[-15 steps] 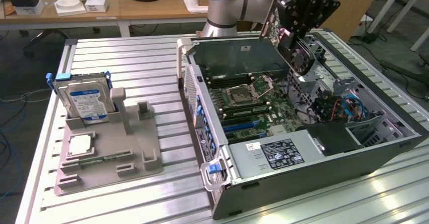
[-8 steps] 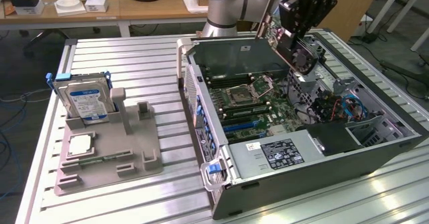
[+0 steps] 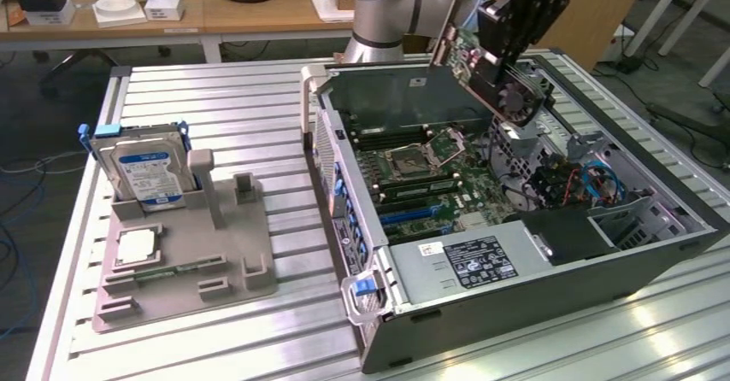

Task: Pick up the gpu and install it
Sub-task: 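Insert the gpu into the slot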

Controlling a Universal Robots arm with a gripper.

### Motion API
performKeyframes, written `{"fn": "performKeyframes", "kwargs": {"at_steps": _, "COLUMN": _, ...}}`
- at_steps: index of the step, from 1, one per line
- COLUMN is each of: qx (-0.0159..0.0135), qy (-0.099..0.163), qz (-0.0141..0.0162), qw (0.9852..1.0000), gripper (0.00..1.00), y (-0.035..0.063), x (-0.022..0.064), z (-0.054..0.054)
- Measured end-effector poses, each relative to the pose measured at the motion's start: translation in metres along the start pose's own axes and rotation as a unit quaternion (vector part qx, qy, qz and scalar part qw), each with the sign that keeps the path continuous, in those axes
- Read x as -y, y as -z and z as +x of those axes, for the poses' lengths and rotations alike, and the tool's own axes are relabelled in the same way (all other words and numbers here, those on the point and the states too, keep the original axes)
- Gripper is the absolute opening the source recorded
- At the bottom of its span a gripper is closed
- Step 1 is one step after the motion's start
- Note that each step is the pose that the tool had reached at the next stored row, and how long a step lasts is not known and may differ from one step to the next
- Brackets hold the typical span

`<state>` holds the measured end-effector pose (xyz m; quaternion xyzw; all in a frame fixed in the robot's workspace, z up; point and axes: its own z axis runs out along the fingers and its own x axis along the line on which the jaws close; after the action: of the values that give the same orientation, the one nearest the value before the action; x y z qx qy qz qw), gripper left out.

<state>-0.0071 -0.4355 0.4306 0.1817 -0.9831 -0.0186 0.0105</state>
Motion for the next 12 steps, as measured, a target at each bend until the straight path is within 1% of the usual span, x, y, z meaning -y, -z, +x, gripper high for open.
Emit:
{"fn": "performKeyframes", "kwargs": {"at_steps": 3, "qx": -0.0011, "qy": 0.027, "qz": 0.0004, "qw": 0.9996, "gripper": 0.26, "y": 0.0000, "x": 0.0000, "z": 0.0000}}
{"fn": "performKeyframes", "kwargs": {"at_steps": 6, "qx": -0.0021, "qy": 0.053, "qz": 0.0008, "qw": 0.9986, "gripper": 0.26, "y": -0.0001, "x": 0.0000, "z": 0.0000}}
{"fn": "performKeyframes", "kwargs": {"at_steps": 8, "qx": -0.0026, "qy": 0.065, "qz": 0.0009, "qw": 0.9979, "gripper": 0.26, "y": -0.0001, "x": 0.0000, "z": 0.0000}}
{"fn": "performKeyframes", "kwargs": {"at_steps": 10, "qx": -0.0032, "qy": 0.079, "qz": 0.0011, "qw": 0.9969, "gripper": 0.26, "y": -0.0002, "x": 0.0000, "z": 0.0000}}
{"fn": "performKeyframes", "kwargs": {"at_steps": 12, "qx": -0.0039, "qy": 0.096, "qz": 0.0014, "qw": 0.9954, "gripper": 0.26, "y": -0.0002, "x": 0.0000, "z": 0.0000}}
